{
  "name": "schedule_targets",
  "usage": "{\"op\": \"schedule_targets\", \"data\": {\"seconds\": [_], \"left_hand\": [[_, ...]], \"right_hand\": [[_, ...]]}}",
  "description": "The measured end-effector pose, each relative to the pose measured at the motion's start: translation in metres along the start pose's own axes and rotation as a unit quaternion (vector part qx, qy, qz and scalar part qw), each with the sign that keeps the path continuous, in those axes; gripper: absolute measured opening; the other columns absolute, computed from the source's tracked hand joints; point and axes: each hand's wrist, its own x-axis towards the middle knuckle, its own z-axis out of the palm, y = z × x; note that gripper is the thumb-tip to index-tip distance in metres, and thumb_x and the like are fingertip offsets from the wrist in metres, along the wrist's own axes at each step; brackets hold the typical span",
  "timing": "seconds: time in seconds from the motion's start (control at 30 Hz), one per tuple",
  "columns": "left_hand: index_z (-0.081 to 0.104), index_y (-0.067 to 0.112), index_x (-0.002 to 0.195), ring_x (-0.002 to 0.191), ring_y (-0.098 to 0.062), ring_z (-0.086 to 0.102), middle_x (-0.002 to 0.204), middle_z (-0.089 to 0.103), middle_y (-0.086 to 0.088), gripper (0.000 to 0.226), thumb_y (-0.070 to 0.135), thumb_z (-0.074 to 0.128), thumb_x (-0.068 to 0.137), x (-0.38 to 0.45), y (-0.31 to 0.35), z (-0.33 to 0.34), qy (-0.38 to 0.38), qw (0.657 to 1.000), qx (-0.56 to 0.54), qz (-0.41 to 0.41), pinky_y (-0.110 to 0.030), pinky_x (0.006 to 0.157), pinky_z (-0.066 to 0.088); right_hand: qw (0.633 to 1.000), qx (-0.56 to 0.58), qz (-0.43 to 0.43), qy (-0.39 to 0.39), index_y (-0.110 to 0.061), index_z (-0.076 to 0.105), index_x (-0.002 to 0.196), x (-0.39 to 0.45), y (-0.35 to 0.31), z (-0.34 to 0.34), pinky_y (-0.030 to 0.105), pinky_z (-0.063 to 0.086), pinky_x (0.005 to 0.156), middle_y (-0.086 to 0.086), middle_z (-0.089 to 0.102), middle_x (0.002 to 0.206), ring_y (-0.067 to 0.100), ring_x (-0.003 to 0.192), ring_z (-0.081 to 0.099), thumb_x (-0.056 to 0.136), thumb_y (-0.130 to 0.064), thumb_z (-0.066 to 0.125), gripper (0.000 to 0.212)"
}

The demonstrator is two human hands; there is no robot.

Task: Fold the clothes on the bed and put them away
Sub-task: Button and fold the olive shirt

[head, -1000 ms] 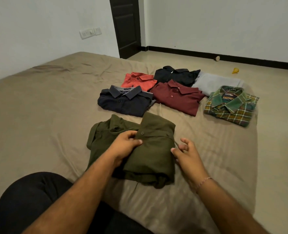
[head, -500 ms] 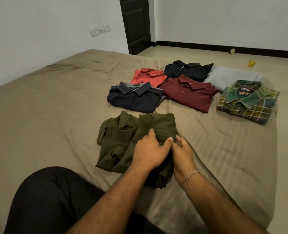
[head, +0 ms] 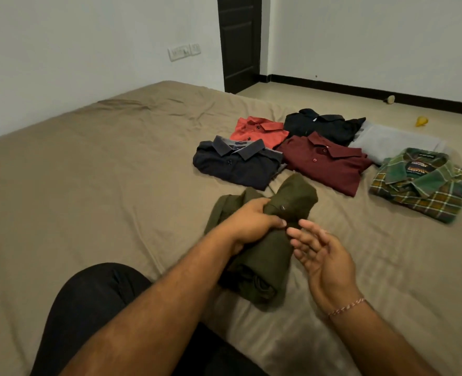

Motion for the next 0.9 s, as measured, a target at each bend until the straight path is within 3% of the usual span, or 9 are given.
{"op": "schedule_targets", "data": {"seconds": [0.17,0.23,0.3,0.37,0.47,0.6,0.73,0.8,0.9], "left_hand": [[0.072,0.009,0.117,0.104,-0.031,0.073,0.115,0.076,-0.016,0.022,0.010,0.067,0.096,0.020,-0.004,-0.062,-0.019,0.991,-0.120,-0.051,-0.042,0.097,0.059],[0.069,0.012,0.118,0.112,-0.031,0.070,0.120,0.073,-0.011,0.026,0.026,0.071,0.096,0.036,-0.019,-0.094,0.059,0.994,0.040,-0.078,-0.048,0.104,0.054],[0.059,0.022,0.129,0.123,-0.031,0.060,0.129,0.063,-0.006,0.042,0.042,0.067,0.093,0.039,-0.034,-0.113,0.157,0.897,0.401,-0.095,-0.052,0.103,0.048],[0.054,0.027,0.136,0.124,-0.031,0.057,0.132,0.058,-0.004,0.045,0.034,0.062,0.093,0.034,-0.050,-0.113,0.227,0.831,0.507,-0.034,-0.051,0.100,0.049],[0.054,0.027,0.146,0.122,-0.031,0.062,0.136,0.064,-0.008,0.052,0.017,0.053,0.095,0.021,-0.078,-0.098,0.205,0.909,0.360,0.035,-0.043,0.104,0.051],[0.043,0.028,0.157,0.130,-0.025,0.057,0.146,0.058,-0.004,0.058,0.025,0.051,0.099,0.010,-0.107,-0.093,0.191,0.946,0.259,0.035,-0.039,0.112,0.044],[0.060,0.037,0.138,0.114,-0.014,0.069,0.130,0.070,0.006,0.037,0.047,0.047,0.104,-0.009,-0.085,-0.080,0.099,0.985,-0.135,0.043,-0.034,0.095,0.057],[0.064,0.023,0.136,0.107,-0.024,0.070,0.128,0.071,-0.006,0.049,0.052,0.042,0.102,-0.012,-0.074,-0.072,-0.019,0.937,-0.349,0.007,-0.040,0.083,0.062],[0.055,0.014,0.149,0.135,-0.048,0.051,0.149,0.054,-0.023,0.067,0.057,0.042,0.099,-0.002,-0.084,-0.080,-0.092,0.873,-0.478,-0.035,-0.079,0.106,0.036]], "right_hand": [[0.995,-0.067,0.012,0.073,-0.017,0.067,0.115,0.000,0.003,-0.006,0.029,0.052,0.074,0.004,0.072,0.097,0.013,0.078,0.065,0.101,-0.009,0.056,0.019],[0.994,-0.058,0.055,0.073,-0.016,0.065,0.119,0.001,0.014,-0.009,0.032,0.054,0.077,0.007,0.069,0.100,0.017,0.085,0.065,0.101,-0.010,0.059,0.020],[0.994,-0.045,0.079,0.066,-0.015,0.063,0.120,0.006,0.024,-0.001,0.035,0.054,0.084,0.010,0.068,0.108,0.021,0.096,0.066,0.101,-0.012,0.060,0.019],[0.993,-0.029,0.101,0.054,-0.014,0.061,0.121,0.012,0.033,0.017,0.035,0.054,0.089,0.012,0.066,0.117,0.023,0.105,0.065,0.100,-0.013,0.065,0.021],[0.989,-0.017,0.145,0.023,-0.013,0.063,0.123,0.022,0.042,0.061,0.035,0.055,0.093,0.007,0.072,0.123,0.023,0.115,0.067,0.093,-0.025,0.076,0.035],[0.991,-0.031,0.127,-0.016,-0.006,0.068,0.126,0.019,0.043,0.099,0.045,0.061,0.091,0.012,0.078,0.109,0.029,0.101,0.076,0.084,-0.018,0.084,0.046],[0.989,-0.111,-0.077,-0.063,-0.018,0.062,0.136,0.000,0.027,0.113,0.049,0.061,0.092,0.008,0.075,0.117,0.029,0.106,0.074,0.078,-0.011,0.086,0.063],[0.898,-0.346,-0.269,-0.037,-0.031,0.055,0.143,-0.014,0.008,0.107,0.038,0.056,0.096,-0.006,0.064,0.122,0.015,0.112,0.063,0.069,-0.030,0.085,0.080],[0.587,-0.649,-0.480,0.059,-0.033,0.051,0.148,-0.047,-0.013,0.093,0.038,0.045,0.085,-0.006,0.052,0.123,0.018,0.110,0.049,0.068,-0.044,0.074,0.084]]}}
